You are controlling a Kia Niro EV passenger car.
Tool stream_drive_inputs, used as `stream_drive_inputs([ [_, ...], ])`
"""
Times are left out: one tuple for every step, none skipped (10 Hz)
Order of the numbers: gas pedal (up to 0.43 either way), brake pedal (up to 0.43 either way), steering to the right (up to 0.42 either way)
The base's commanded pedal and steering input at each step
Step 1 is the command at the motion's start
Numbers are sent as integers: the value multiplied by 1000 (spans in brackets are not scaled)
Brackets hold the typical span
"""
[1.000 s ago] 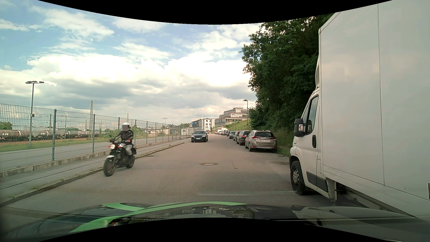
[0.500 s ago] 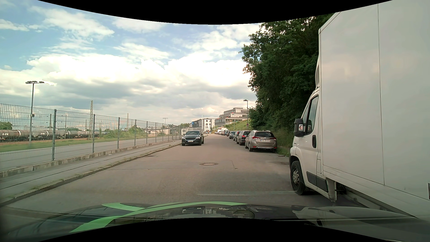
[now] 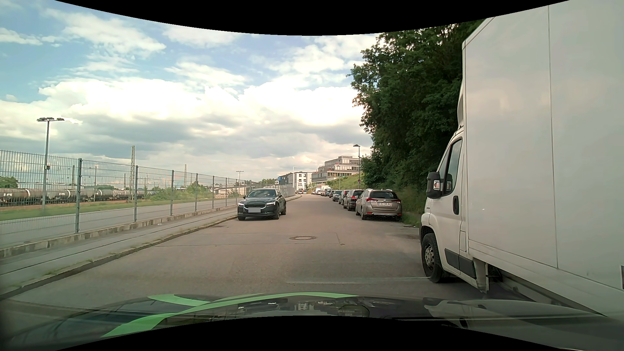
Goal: Follow the waypoints while adhering to traffic rules and regulations
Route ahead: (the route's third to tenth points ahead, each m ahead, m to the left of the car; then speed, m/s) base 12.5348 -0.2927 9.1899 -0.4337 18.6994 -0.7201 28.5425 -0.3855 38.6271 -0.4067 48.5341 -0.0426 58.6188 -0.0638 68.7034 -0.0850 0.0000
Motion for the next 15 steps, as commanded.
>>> stream_drive_inputs([
  [0,506,970],
  [0,506,970],
  [0,506,970],
  [0,506,970],
  [0,506,970],
  [0,506,970],
  [0,512,970],
  [0,512,970],
  [0,512,970],
  [0,506,970],
  [0,506,970],
  [0,506,970],
  [0,512,970],
  [0,512,970],
  [0,506,970],
])
